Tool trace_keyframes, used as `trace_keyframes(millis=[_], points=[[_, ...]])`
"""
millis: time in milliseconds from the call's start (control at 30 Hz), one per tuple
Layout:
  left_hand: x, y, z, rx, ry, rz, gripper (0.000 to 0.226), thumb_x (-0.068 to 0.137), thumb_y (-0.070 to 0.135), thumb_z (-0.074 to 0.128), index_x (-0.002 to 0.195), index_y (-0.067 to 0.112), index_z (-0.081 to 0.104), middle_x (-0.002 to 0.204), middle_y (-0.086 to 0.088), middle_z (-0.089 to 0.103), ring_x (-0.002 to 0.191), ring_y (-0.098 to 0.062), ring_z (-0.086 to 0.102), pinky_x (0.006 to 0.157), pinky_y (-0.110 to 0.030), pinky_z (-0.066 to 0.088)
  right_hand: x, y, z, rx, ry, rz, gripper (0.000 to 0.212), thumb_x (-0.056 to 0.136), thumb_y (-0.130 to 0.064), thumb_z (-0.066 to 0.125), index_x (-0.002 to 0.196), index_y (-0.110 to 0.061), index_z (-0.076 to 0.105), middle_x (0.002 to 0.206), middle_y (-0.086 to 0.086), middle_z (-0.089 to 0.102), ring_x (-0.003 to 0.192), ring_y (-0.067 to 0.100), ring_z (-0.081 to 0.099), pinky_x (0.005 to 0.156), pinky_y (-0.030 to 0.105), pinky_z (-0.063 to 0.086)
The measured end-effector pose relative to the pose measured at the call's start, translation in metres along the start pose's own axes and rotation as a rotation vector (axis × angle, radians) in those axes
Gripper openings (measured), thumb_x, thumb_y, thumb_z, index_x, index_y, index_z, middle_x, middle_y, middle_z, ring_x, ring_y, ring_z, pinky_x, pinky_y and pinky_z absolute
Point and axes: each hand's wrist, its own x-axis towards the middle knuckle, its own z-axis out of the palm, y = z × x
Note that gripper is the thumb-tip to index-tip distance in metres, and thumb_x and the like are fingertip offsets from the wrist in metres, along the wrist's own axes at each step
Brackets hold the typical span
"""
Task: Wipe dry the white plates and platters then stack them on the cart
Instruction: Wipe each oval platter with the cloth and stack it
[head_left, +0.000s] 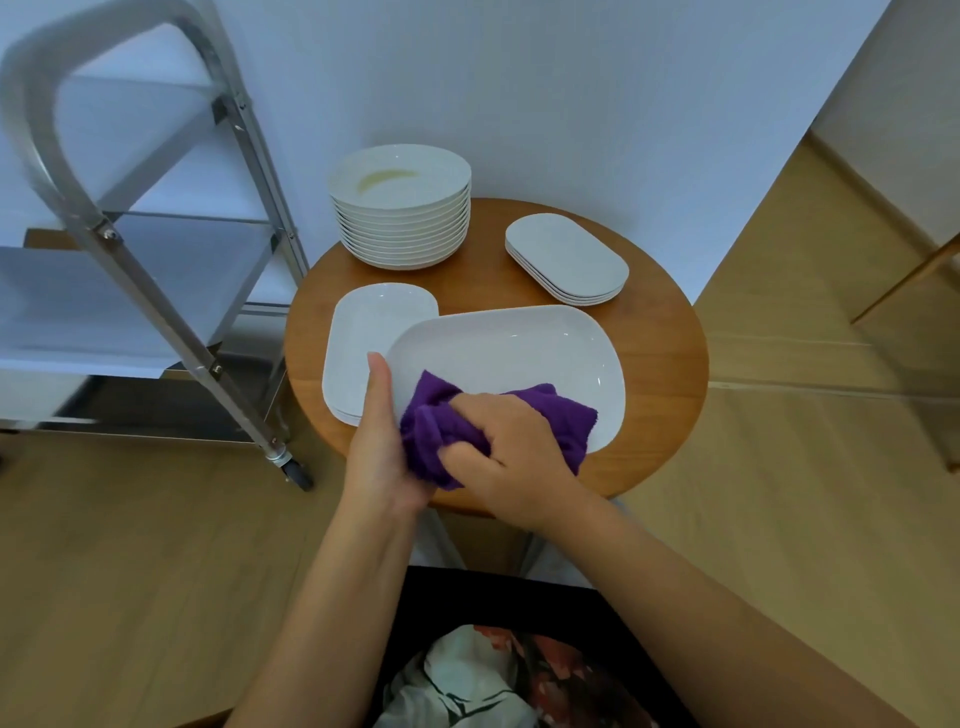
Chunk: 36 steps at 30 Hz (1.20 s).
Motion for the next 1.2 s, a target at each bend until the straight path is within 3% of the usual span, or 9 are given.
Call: trace_keyframes(millis=[267,400,567,633,700,800,900,1033,1200], points=[[-0.005,0.010,0.005,0.033,-0.285,-0.045,0.050,0.086,0.057,0.047,0.125,0.026,0.057,0.112,-0.011,0.069,0.101,-0.032,0.066,0.069,-0.044,0.058,-0.020,0.034,-0.027,0.130,0.164,-0.021,0.020,0.075,-0.029,0.048,0.060,-0.018,0.054,0.049,-0.010,0.048,0.047,0.011,0.047,0.047,0.016,0.036],[-0.007,0.012,0.003,0.122,-0.257,0.048,0.047,0.087,0.053,0.049,0.126,0.028,0.055,0.116,-0.009,0.067,0.106,-0.031,0.064,0.073,-0.046,0.058,-0.018,0.049,-0.046,0.153,0.194,0.235,0.023,0.073,-0.022,0.053,0.051,-0.020,0.045,0.047,-0.009,0.043,0.049,0.007,0.041,0.050,0.025,0.032],[-0.009,0.007,0.010,0.162,-0.196,0.116,0.034,0.084,0.053,0.049,0.108,0.031,0.060,0.099,-0.003,0.074,0.088,-0.025,0.071,0.064,-0.041,0.059,0.004,0.023,-0.060,0.633,0.828,0.561,0.015,0.093,-0.033,0.051,0.103,-0.026,0.059,0.087,-0.008,0.062,0.076,0.006,0.062,0.050,0.009,0.046],[-0.009,0.005,0.017,0.151,-0.206,0.124,0.030,0.088,0.052,0.047,0.101,0.030,0.063,0.093,-0.002,0.075,0.084,-0.022,0.072,0.062,-0.037,0.059,0.008,0.000,-0.051,0.640,0.717,0.428,0.027,0.094,-0.037,0.048,0.119,-0.028,0.052,0.095,-0.013,0.061,0.083,0.000,0.062,0.059,0.007,0.047],[-0.010,-0.001,0.026,0.177,-0.244,0.171,0.034,0.093,0.045,0.042,0.108,0.023,0.063,0.101,-0.005,0.073,0.091,-0.022,0.070,0.069,-0.034,0.059,0.011,-0.012,-0.031,0.221,0.269,0.254,0.039,0.091,-0.026,0.050,0.129,-0.019,0.046,0.122,0.003,0.056,0.116,0.016,0.053,0.091,0.023,0.046],[-0.010,-0.005,0.026,0.218,-0.191,0.179,0.034,0.099,0.032,0.036,0.125,0.016,0.052,0.103,-0.007,0.068,0.094,-0.021,0.066,0.078,-0.035,0.054,0.013,-0.010,-0.015,-0.382,-0.215,0.082,0.074,0.091,-0.011,0.048,0.151,-0.011,0.004,0.159,0.007,0.000,0.145,0.024,-0.004,0.116,0.032,0.004],[-0.008,0.002,0.010,0.173,-0.205,0.141,0.029,0.095,0.038,0.045,0.113,0.022,0.060,0.090,-0.005,0.074,0.081,-0.019,0.072,0.060,-0.031,0.058,0.017,0.001,-0.028,-0.487,-0.283,-0.032,0.080,0.094,-0.029,0.050,0.151,-0.018,-0.005,0.159,0.003,-0.009,0.145,0.019,-0.010,0.112,0.028,-0.006],[-0.008,0.014,0.002,0.208,-0.235,0.088,0.040,0.089,0.045,0.049,0.123,0.024,0.055,0.105,-0.008,0.072,0.092,-0.026,0.070,0.068,-0.039,0.059,0.029,0.003,-0.037,-0.681,-0.181,-0.164,0.089,0.085,-0.056,0.056,0.151,-0.022,0.008,0.159,0.004,0.009,0.145,0.019,0.004,0.112,0.029,-0.007],[-0.009,0.012,0.000,0.272,-0.273,0.114,0.024,0.089,0.043,0.052,0.101,0.026,0.063,0.084,-0.003,0.075,0.072,-0.020,0.072,0.053,-0.033,0.056,0.040,0.001,-0.052,-0.509,-0.118,0.005,0.086,0.067,-0.065,0.069,0.137,-0.029,0.035,0.123,-0.007,0.054,0.108,0.014,0.049,0.097,0.031,0.034]])
